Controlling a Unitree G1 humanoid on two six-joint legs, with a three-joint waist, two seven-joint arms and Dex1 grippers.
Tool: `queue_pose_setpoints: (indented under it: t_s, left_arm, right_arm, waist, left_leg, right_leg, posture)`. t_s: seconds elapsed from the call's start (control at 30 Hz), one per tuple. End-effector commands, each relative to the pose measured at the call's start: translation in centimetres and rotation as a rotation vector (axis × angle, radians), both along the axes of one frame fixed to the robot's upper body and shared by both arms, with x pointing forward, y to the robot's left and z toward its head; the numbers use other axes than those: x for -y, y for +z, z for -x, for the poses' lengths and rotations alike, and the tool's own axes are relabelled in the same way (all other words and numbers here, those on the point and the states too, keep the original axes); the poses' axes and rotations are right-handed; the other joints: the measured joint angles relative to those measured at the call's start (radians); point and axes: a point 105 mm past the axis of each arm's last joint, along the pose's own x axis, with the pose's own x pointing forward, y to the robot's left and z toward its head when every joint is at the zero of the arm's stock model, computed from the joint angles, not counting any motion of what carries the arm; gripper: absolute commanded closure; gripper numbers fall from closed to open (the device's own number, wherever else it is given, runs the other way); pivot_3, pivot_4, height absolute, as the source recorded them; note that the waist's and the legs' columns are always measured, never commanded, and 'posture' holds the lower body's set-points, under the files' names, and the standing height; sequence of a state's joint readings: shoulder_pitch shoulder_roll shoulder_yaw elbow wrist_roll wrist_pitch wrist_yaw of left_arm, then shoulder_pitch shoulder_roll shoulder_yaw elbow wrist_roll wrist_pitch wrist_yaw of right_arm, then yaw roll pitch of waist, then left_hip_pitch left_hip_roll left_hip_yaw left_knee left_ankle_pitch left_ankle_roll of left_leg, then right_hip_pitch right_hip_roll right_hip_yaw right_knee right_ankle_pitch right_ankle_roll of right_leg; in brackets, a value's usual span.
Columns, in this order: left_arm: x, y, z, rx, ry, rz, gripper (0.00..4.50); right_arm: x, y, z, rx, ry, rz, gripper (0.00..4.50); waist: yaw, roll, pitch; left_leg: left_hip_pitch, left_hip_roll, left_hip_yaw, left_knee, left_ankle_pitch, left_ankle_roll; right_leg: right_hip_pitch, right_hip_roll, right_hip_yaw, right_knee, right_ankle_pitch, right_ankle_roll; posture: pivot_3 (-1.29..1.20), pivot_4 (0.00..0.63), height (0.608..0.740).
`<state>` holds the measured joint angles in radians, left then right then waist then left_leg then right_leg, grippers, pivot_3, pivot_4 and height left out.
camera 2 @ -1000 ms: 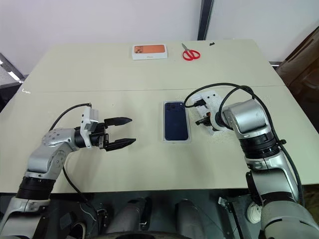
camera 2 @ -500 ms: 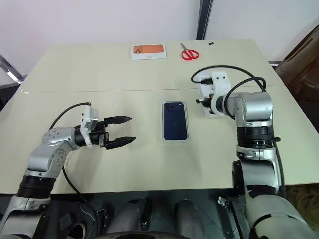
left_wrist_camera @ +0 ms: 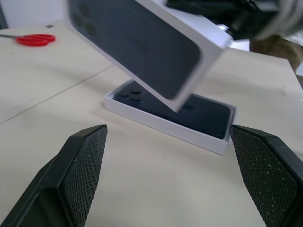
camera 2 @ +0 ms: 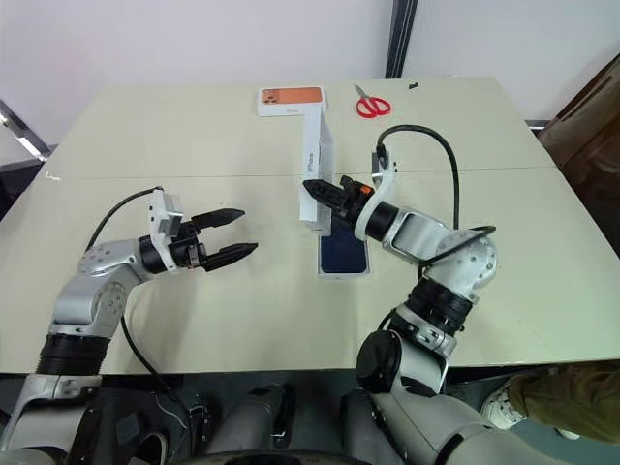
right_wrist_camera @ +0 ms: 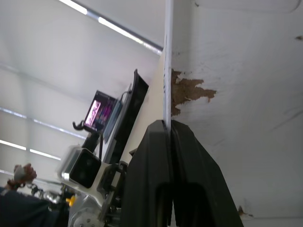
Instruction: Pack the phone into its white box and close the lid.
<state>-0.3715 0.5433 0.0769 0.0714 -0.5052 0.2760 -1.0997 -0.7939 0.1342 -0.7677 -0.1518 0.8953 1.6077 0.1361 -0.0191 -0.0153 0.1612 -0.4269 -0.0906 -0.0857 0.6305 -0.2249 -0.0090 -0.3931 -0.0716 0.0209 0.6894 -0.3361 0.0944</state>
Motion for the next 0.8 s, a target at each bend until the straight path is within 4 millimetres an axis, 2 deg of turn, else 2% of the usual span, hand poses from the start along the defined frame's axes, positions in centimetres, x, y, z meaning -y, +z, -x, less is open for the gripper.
queue_pose_setpoints:
  t_s: [0.03, 0.1, 0.2, 0.33, 0.57, 0.7, 0.73, 0.8]
  left_arm:
    - [-0.1, 1.8, -0.3, 0.051, 0.003, 0.034, 0.12]
    - [0.2, 2.0, -0.4, 0.047, 0.001, 0.048, 0.12]
    - [0.8, 1.7, -0.3, 0.036, -0.002, 0.057, 0.12]
    - [1.6, 1.3, 0.0, 0.027, -0.011, 0.063, 0.12]
    - [2.0, 0.6, 0.5, 0.013, -0.021, 0.054, 0.12]
    - [2.1, -0.4, 0.9, -0.031, -0.035, 0.047, 0.12]
    - [2.2, -0.8, 1.0, -0.048, -0.040, 0.041, 0.69]
    - [2.5, -1.9, 1.2, -0.068, -0.043, 0.024, 1.45]
  right_arm:
    - [-2.3, 1.1, 1.8, 0.017, 0.095, -0.146, 4.46]
    - [-3.0, 1.0, 2.6, 0.003, 0.138, -0.178, 4.46]
    - [-3.7, -0.4, 4.0, -0.032, 0.194, -0.133, 4.46]
    - [-3.9, -1.4, 4.7, -0.103, 0.188, -0.104, 4.46]
    - [-4.9, -1.8, 6.3, -0.179, 0.278, -0.108, 4.46]
    - [-4.6, -2.9, 5.6, -0.241, 0.241, -0.083, 4.46]
    - [-4.4, -3.2, 5.4, -0.256, 0.233, -0.080, 4.50]
    - [-4.1, -4.2, 4.5, -0.284, 0.191, -0.052, 4.50]
  waist:
    - [-0.002, 0.000, 0.000]
    - [-0.003, 0.000, 0.000]
    - [-0.012, 0.001, -0.001]
    - [-0.026, 0.001, -0.001]
    - [-0.030, 0.001, -0.001]
    - [-0.027, 0.001, 0.000]
    - [-0.027, 0.001, 0.000]
    - [-0.025, 0.001, 0.000]
  left_leg:
    - [0.000, 0.000, 0.000, 0.000, 0.000, 0.000]
    - [0.000, 0.000, 0.000, -0.001, 0.000, 0.000]
    - [0.000, 0.000, 0.000, -0.001, 0.000, 0.000]
    - [0.000, 0.001, 0.000, -0.002, 0.000, 0.001]
    - [0.000, 0.001, 0.000, -0.001, 0.000, 0.001]
    - [0.000, 0.001, 0.000, -0.001, -0.001, 0.002]
    - [0.000, 0.001, 0.000, 0.000, -0.001, 0.002]
    - [0.000, 0.001, 0.000, 0.000, -0.001, 0.002]
  right_leg:
    - [0.000, 0.000, 0.000, 0.000, 0.000, 0.000]
    - [-0.001, 0.000, 0.000, 0.001, 0.000, 0.000]
    - [-0.001, 0.000, 0.000, 0.001, 0.000, 0.000]
    - [-0.001, 0.000, 0.000, 0.000, 0.000, 0.000]
    - [0.000, 0.001, 0.000, 0.000, 0.000, 0.000]
    - [0.000, 0.001, 0.000, 0.000, 0.000, 0.000]
    - [0.001, 0.001, 0.000, -0.001, 0.000, 0.000]
    - [0.002, 0.001, 0.000, -0.001, 0.000, 0.000]
  posture:
    - [0.00, 0.150, 0.734]
    - [0.00, 0.150, 0.734]
    - [0.00, 0.150, 0.734]
    - [0.00, 0.150, 0.734]
    - [0.00, 0.150, 0.734]
    - [0.00, 0.150, 0.734]
    - [0.00, 0.150, 0.734]
    - [0.00, 0.150, 0.734]
